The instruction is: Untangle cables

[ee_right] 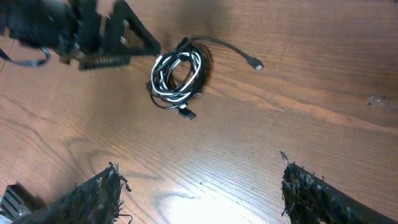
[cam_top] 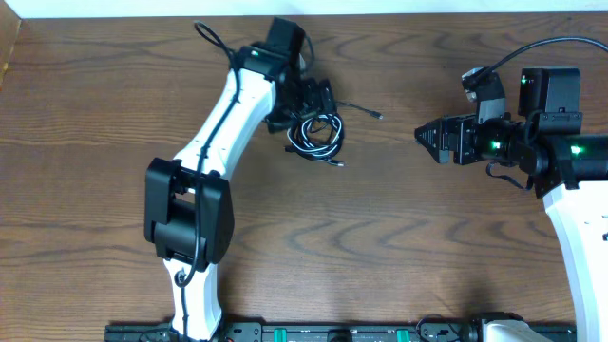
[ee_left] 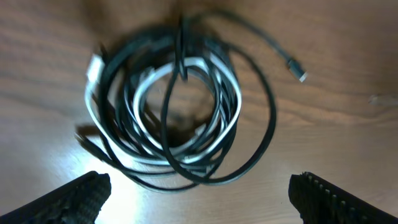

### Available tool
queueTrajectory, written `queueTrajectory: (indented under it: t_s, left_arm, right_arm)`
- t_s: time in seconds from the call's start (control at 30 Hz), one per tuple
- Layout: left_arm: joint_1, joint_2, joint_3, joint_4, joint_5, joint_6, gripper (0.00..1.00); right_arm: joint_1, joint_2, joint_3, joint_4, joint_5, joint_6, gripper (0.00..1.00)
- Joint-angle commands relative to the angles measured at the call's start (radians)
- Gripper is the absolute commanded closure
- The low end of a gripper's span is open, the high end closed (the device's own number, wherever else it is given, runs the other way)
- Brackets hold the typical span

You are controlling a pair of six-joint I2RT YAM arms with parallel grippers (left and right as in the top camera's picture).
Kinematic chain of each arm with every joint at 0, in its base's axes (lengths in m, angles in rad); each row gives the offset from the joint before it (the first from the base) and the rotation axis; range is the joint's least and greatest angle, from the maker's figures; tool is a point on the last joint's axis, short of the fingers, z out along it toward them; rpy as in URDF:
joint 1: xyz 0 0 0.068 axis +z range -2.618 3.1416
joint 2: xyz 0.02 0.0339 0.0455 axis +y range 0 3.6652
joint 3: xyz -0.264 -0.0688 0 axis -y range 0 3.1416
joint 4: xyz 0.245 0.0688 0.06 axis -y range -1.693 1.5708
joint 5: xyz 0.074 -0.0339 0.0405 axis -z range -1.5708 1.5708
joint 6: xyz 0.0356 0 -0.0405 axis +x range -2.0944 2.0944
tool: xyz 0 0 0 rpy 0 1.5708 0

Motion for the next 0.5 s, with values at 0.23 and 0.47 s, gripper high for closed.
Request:
queueTrajectory:
  t_s: [0.23, 0.47]
  left_arm:
    - [-0.014, 0.028, -0.167, 0.083, -0.093, -0.160, 0.15]
    - [0.057, 0.001, -0.127, 0.167, 0.190, -0.165, 0.24]
  right_arm:
    - [-0.002, 0.000, 0.018, -0.010, -0.014, 0.002, 0.20]
    - [-0.001, 0.000, 0.018, -0.020, -0.014, 0.002, 0.20]
